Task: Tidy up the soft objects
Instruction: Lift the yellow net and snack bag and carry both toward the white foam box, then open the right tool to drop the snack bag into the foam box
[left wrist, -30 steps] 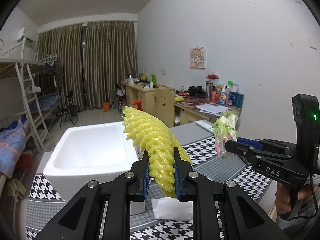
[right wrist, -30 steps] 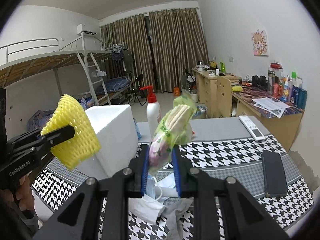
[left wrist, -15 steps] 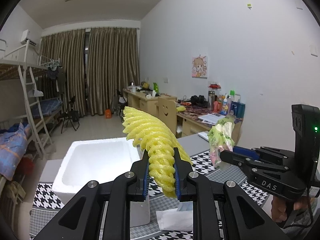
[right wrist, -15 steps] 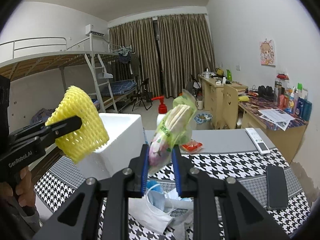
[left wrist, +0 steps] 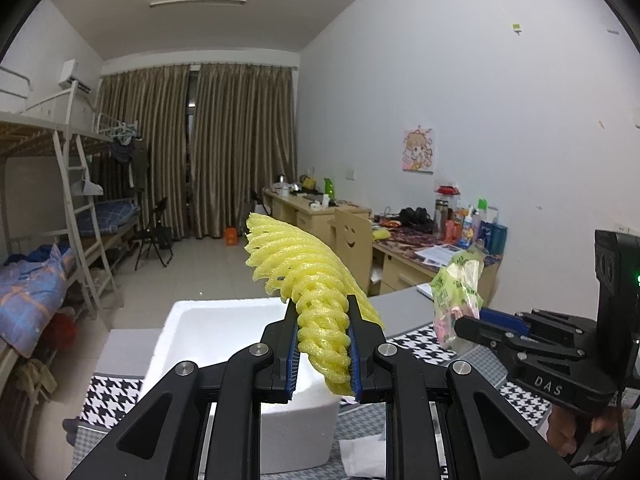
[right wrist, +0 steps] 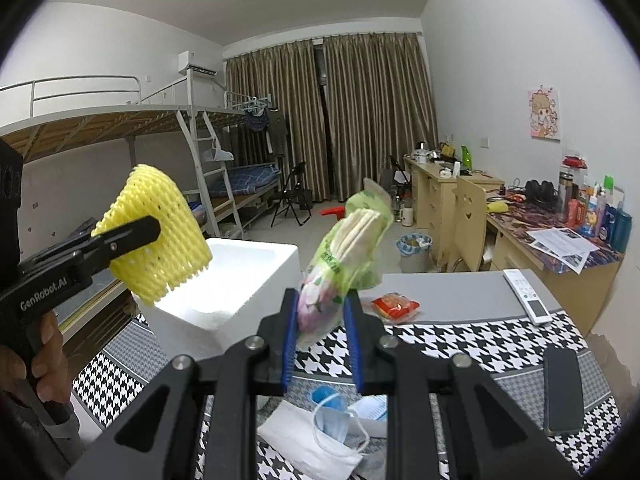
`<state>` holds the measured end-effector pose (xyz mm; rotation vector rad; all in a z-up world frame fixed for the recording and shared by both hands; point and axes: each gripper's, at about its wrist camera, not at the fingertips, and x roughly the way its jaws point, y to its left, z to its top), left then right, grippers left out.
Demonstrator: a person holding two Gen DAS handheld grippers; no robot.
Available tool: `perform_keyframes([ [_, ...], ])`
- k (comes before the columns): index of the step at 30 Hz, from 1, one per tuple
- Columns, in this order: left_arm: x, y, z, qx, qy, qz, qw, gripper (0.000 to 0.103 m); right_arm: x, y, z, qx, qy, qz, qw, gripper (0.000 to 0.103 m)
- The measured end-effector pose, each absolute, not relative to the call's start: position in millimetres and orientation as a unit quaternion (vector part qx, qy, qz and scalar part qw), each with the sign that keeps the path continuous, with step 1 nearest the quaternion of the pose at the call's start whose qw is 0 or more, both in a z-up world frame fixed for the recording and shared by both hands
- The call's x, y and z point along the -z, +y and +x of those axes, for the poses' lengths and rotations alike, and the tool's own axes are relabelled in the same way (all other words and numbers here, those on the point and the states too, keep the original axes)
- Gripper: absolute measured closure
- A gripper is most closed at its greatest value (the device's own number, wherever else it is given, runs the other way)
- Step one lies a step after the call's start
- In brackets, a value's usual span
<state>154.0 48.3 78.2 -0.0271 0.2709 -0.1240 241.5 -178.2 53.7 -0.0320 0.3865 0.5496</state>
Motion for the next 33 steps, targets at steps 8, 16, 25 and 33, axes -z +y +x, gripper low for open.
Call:
perform_keyframes([
  [8,-80,63,163,0.042,0.135,-0.017,0.990,0.082,-58,-160,245,-0.283,0.183,-0.027,0.941,0.077],
  [16,-82,77,170,0.018,0.134,-0.017,0.991,0.082,-61,-143,251,-0.303,0.187,-0.036,0.934,0.077],
  [25,-79,84,179,-0.008,0.139,-0.022,0.990,0.082,-63,-119,259,-0.324,0.184,-0.049,0.927,0.077],
  [33,-72,93,188,-0.033,0.148,-0.023,0.988,0.082,-60,-107,271,-0.343,0.184,-0.064,0.919,0.077],
])
